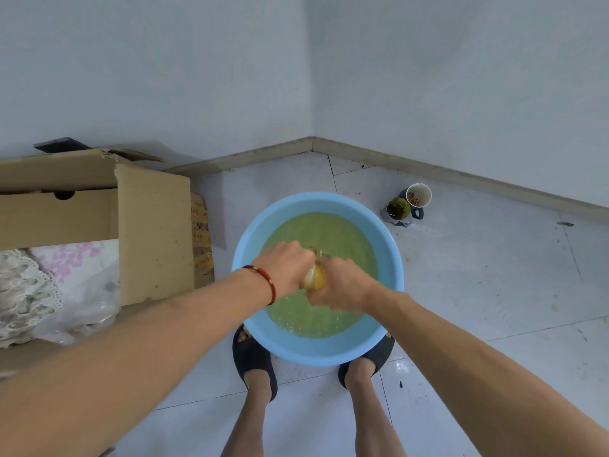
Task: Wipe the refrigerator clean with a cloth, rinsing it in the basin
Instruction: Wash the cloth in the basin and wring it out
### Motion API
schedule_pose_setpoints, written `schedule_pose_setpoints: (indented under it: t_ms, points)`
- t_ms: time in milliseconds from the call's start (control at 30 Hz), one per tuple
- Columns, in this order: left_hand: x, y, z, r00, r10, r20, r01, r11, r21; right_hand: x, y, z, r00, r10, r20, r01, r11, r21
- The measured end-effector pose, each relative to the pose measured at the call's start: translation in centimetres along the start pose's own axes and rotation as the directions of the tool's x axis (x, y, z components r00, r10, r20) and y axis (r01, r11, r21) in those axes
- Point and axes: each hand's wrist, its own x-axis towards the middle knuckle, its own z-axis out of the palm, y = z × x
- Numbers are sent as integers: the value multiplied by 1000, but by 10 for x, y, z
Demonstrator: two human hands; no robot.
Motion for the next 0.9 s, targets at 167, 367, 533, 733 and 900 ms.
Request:
schedule_pose_setpoints:
  t_ms: [167,367,533,733,900]
  points:
    - [13,8,17,886,-171,430,395,763,-512,6,10,14,965,-166,-203,54,884,-465]
    - [9,4,5,775,-17,632,561,479,-675,-3,16,15,925,-320,-204,163,820,-548]
    - [-12,5,7,998,-19,-53,0,941,-338,-28,22,-5,991,51,123,-124,691,712]
    - [-20,1,10,743,346,-573,-477,874,-91,-35,17,21,890,-325,320,-283,158,946]
    - [-11,-14,10,807,463,-367,-449,884,129,-25,8,12,952,-80,294,-122,786,606]
